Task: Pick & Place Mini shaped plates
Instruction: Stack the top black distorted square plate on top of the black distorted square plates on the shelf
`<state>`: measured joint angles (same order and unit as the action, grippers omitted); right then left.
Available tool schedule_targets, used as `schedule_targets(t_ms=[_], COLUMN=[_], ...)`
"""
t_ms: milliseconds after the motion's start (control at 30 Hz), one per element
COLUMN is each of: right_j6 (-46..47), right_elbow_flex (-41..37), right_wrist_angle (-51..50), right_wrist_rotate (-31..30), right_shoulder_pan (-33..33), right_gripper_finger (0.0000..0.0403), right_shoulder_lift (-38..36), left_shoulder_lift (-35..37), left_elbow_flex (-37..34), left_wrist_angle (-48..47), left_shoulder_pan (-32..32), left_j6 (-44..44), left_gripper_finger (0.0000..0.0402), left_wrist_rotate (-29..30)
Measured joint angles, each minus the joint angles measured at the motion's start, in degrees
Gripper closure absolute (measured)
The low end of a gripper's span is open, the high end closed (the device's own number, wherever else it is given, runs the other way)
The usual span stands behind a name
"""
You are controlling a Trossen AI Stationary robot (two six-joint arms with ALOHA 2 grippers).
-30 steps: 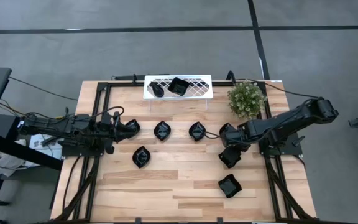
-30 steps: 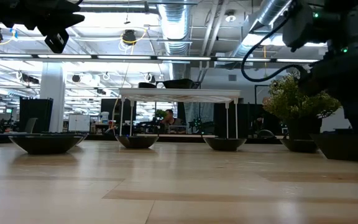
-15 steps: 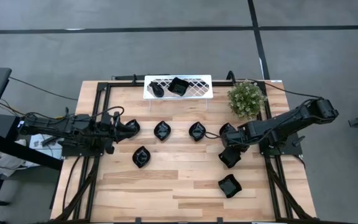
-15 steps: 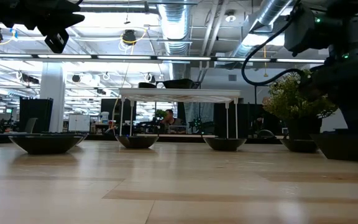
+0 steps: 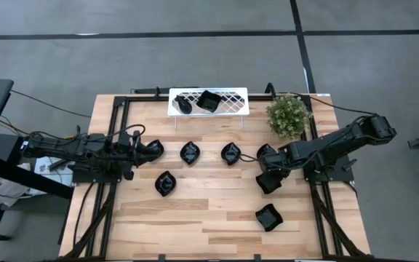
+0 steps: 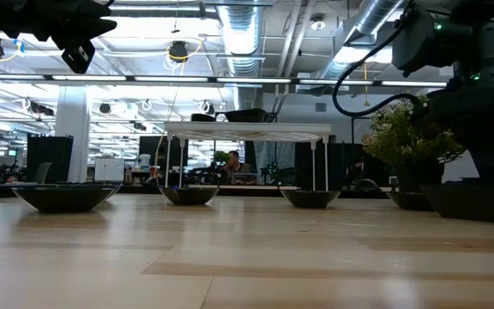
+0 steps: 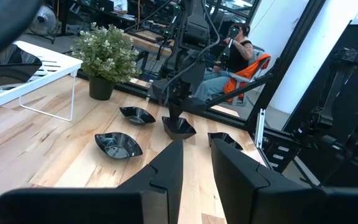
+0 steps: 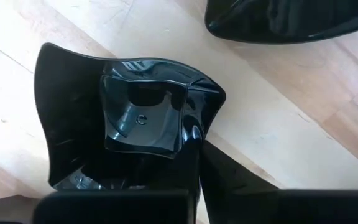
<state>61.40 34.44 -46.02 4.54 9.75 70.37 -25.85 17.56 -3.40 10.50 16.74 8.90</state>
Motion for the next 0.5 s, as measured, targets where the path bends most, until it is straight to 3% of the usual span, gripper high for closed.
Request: schedule_targets(t_ms=[200,500], right_j6=[-0.3,-6.5], right_elbow_flex=[1.1,9.7], right_wrist_angle=[-0.4,-0.8], right_wrist_rotate=[0.6,3.6], right_shoulder_pan=[0.0,0.0], right_gripper_finger=[0.0398,0.0401], right_shoulder_lift=[0.0,0.0], left_shoulder_lift=[0.0,0.0], left_elbow_flex=[0.0,0.0], left_wrist_angle=[0.0,0.0], left_shoulder_pan=[0.0,0.0], left_j6=[0.0,0.0], left_gripper_finger=[0.0315,0.0315], left_wrist_rotate=[0.0,0.0])
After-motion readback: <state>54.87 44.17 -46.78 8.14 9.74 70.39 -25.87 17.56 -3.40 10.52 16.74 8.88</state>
